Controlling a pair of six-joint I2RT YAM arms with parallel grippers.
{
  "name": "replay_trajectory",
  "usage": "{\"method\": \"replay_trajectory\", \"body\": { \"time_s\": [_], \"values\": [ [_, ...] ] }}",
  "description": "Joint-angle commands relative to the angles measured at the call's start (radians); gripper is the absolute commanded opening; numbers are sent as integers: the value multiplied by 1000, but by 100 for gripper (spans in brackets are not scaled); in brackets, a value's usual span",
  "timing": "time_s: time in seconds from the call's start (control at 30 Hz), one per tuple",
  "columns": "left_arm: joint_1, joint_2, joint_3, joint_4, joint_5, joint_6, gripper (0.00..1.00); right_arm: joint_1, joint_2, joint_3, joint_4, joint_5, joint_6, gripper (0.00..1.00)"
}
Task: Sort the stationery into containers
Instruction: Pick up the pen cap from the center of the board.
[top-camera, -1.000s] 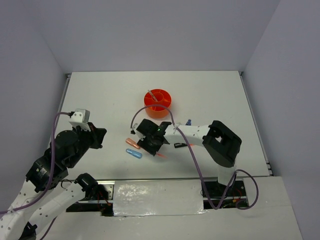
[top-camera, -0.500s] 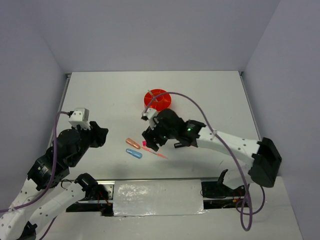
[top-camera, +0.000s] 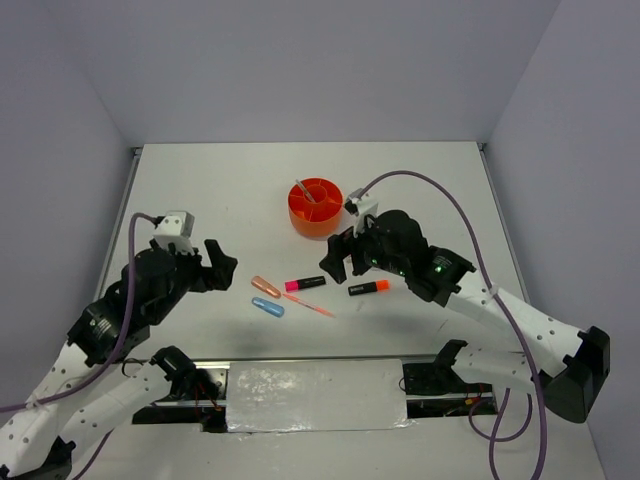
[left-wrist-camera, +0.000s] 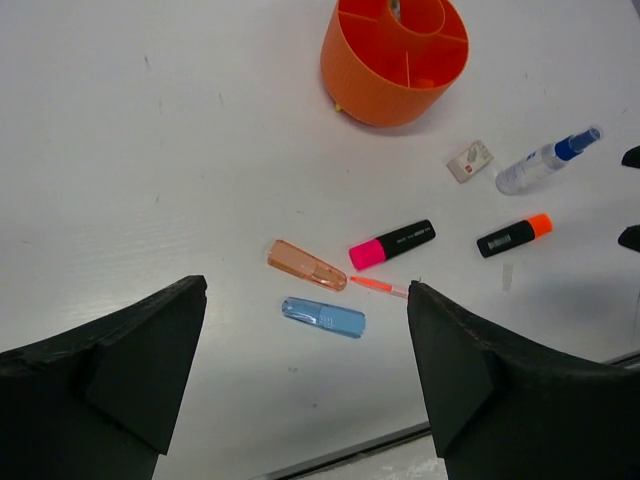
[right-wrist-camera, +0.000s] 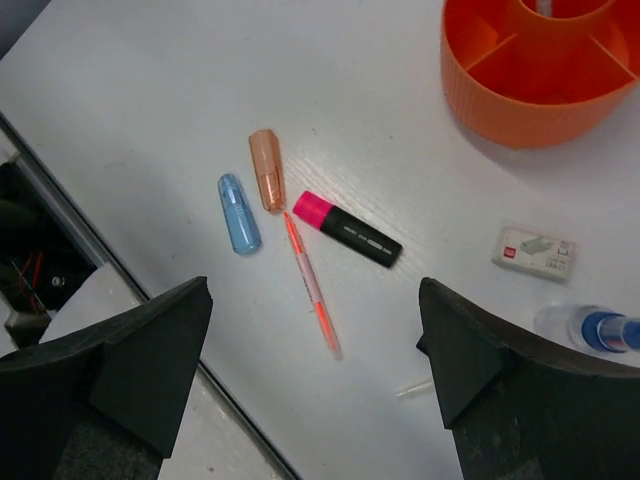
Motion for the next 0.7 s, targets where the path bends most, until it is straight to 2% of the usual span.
{"method": "replay_trajectory", "body": {
  "time_s": [0.0, 0.2, 0.3, 0.4, 0.43, 0.53, 0.67],
  "values": [
    [3, 78, -5, 53, 76, -23, 94, -22, -49, -17, 4, 64, 67, 91],
    [1, 205, -46, 151, 239, -61, 88, -33, -87, 0, -94, 225, 151, 89],
    [-36, 283, -70, 195, 265, -95, 87, -45, -98, -6, -142, 288, 218, 89],
    [-180, 400, -55, 263, 195, -130, 87, -61, -141, -20, -182, 388, 272, 89],
    [-257, 441, -39, 271, 176, -132, 87, -67, -171, -18, -211, 400, 288, 89],
    [-361, 629, 53, 263, 104, -129, 84, -71, -240, -3, -245, 426, 288, 89],
    [-402, 804, 158, 304, 113, -113, 78, -75, -306, 52, -314, 457, 274, 89]
  ]
}}
